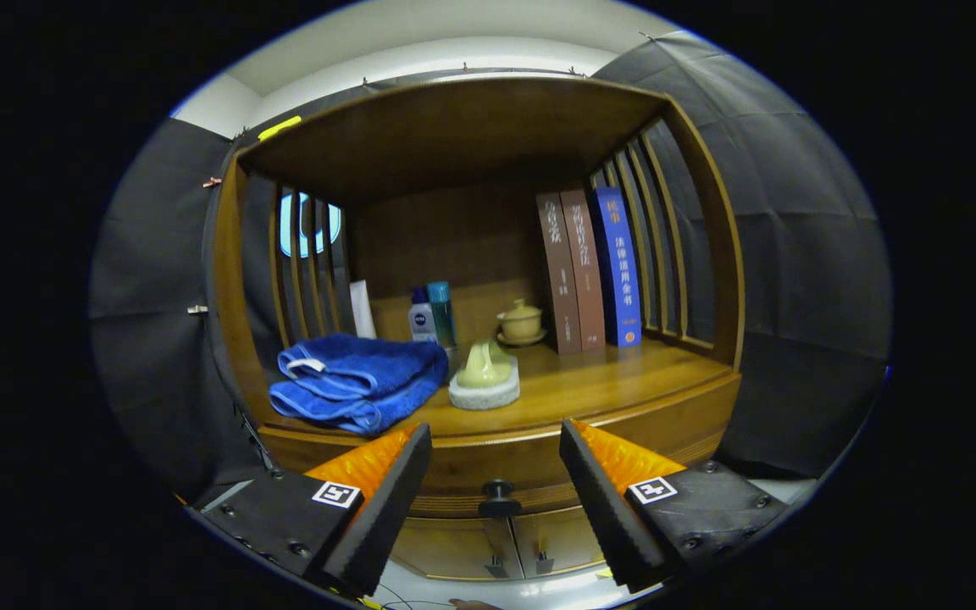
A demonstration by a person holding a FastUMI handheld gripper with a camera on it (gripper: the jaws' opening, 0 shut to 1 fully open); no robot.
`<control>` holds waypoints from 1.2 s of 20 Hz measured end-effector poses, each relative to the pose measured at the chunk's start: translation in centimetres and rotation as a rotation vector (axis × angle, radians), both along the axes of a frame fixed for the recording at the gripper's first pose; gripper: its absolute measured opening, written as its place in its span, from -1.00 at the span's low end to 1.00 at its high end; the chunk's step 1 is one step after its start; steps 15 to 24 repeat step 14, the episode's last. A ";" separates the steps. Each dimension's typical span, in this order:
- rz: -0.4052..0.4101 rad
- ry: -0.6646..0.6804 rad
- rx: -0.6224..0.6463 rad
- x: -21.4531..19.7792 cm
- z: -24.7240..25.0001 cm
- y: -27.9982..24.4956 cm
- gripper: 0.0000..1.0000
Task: Pull open the drawer, take out the items inside it, and place them on the countertop above the cabinet.
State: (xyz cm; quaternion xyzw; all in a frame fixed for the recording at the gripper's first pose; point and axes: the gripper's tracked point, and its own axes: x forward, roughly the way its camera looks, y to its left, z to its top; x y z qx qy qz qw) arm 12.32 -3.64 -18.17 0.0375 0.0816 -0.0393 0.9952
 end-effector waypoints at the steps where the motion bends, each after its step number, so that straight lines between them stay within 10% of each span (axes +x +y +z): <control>1: -0.009 -0.020 0.004 -0.6 2.0 -0.2 0.98; 12: 0.061 -0.051 -0.032 -5.1 15.4 2.1 0.98; 24: 0.061 -0.055 -0.040 -5.7 16.6 1.9 0.98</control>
